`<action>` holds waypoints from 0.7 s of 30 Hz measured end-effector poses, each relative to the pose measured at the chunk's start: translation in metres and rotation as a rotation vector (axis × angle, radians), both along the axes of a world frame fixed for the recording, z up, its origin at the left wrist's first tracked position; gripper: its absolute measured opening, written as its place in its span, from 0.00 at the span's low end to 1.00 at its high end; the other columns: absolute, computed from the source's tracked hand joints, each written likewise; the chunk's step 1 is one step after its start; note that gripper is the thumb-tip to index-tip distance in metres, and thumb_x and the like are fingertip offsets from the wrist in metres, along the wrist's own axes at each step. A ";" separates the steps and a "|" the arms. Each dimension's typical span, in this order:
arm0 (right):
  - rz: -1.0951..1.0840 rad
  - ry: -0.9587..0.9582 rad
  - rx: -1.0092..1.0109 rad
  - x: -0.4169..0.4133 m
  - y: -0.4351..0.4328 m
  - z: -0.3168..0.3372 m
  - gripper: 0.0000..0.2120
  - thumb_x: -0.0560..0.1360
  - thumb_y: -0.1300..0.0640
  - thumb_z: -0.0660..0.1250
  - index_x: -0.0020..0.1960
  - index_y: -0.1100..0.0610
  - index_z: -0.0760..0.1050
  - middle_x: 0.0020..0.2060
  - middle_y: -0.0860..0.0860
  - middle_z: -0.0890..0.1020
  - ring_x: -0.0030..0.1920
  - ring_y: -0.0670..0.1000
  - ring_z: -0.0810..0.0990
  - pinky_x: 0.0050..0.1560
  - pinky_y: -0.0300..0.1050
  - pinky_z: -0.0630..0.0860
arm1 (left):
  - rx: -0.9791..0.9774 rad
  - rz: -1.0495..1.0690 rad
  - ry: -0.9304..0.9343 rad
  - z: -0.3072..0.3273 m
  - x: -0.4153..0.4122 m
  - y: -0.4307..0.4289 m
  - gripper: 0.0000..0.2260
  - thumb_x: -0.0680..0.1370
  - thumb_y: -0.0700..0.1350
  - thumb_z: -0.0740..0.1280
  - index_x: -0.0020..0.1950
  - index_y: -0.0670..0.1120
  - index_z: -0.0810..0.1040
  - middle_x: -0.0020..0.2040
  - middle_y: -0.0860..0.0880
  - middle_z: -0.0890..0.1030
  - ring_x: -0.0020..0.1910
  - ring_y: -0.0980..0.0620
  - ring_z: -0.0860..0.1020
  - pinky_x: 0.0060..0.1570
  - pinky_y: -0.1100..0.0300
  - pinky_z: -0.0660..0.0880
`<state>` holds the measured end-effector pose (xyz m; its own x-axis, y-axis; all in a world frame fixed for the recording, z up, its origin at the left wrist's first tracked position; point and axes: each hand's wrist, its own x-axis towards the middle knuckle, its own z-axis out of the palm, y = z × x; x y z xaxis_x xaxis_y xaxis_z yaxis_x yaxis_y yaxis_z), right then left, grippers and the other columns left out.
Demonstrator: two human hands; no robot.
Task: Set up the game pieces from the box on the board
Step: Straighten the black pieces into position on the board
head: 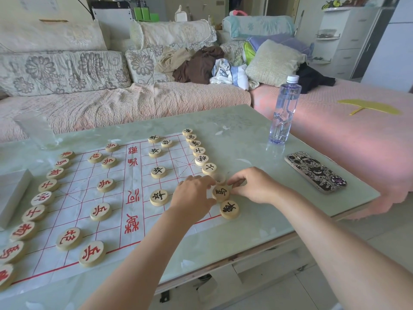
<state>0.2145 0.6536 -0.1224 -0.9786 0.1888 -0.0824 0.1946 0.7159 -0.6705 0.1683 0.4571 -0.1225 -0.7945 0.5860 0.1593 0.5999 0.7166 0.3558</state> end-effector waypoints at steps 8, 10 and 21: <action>0.023 0.005 0.000 -0.001 -0.001 -0.002 0.11 0.72 0.52 0.76 0.54 0.46 0.83 0.44 0.43 0.84 0.41 0.40 0.78 0.41 0.31 0.70 | 0.025 0.013 -0.052 0.000 0.000 0.000 0.18 0.74 0.49 0.71 0.63 0.54 0.75 0.55 0.57 0.80 0.55 0.51 0.75 0.54 0.57 0.71; 0.050 -0.016 0.008 -0.001 -0.002 -0.002 0.11 0.72 0.53 0.76 0.53 0.44 0.84 0.44 0.42 0.84 0.39 0.39 0.77 0.41 0.32 0.71 | 0.026 0.024 -0.075 -0.001 -0.001 0.000 0.19 0.73 0.50 0.72 0.64 0.53 0.75 0.56 0.57 0.80 0.55 0.51 0.75 0.56 0.56 0.71; 0.028 -0.033 0.055 0.003 0.000 0.000 0.11 0.68 0.49 0.79 0.49 0.44 0.82 0.42 0.43 0.84 0.35 0.37 0.76 0.33 0.28 0.67 | 0.048 0.002 -0.155 0.003 -0.003 0.005 0.18 0.72 0.50 0.73 0.62 0.55 0.76 0.55 0.58 0.81 0.54 0.53 0.78 0.53 0.57 0.75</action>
